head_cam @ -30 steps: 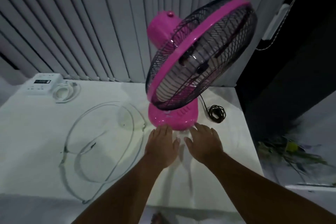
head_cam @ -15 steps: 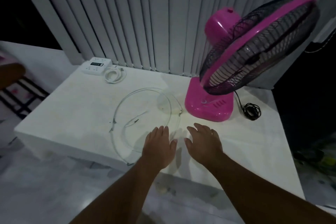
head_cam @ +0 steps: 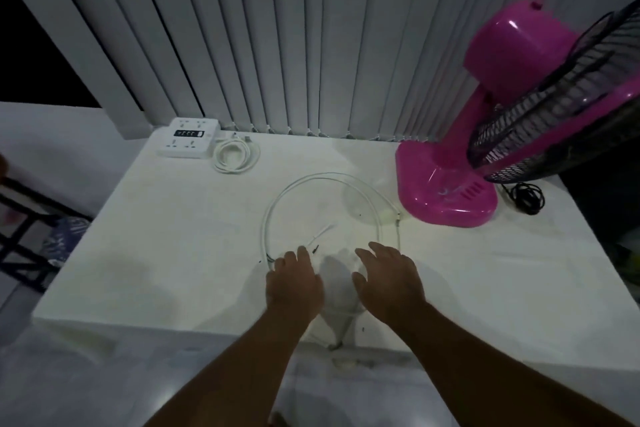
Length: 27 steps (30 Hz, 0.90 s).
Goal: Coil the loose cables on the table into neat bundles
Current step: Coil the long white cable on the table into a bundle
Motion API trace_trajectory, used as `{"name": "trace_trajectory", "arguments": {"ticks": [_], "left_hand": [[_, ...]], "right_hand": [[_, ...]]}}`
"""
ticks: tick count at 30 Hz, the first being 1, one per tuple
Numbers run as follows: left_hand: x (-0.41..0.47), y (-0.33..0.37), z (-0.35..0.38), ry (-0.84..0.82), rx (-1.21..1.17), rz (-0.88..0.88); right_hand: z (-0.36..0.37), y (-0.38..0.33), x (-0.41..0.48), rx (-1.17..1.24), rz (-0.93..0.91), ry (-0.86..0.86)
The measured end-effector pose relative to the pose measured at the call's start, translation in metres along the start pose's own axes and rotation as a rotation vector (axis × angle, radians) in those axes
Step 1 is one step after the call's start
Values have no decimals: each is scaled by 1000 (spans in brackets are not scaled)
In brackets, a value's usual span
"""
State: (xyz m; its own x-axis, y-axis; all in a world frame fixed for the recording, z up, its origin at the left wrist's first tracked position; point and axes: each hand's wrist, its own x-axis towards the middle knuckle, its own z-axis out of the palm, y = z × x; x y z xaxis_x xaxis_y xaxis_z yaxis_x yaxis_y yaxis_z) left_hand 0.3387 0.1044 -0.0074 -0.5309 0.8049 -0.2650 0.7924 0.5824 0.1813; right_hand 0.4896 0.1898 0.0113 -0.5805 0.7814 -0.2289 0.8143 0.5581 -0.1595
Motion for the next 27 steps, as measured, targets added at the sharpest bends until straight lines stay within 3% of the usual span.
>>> {"name": "trace_trajectory", "arguments": {"ticks": [5,10,14,19,24,27], "left_hand": [[16,-10,12,-117,-76,-75],[23,-12,20,-85,-320,-180],[30,-8,14,1,-583,-214],[56,2,-10,206,-648,-34],[78,7,-41,291,-956,36],[84,8,-54,116,-1208,-43]], "right_hand": [[6,-18,7,41,35,-22],[7,-8,31,38,-7,-8],[0,-5,51,39,-73,1],[-17,-6,85,112,-182,86],[-38,-1,115,407,-174,51],[-49,2,120,611,-86,153]]}}
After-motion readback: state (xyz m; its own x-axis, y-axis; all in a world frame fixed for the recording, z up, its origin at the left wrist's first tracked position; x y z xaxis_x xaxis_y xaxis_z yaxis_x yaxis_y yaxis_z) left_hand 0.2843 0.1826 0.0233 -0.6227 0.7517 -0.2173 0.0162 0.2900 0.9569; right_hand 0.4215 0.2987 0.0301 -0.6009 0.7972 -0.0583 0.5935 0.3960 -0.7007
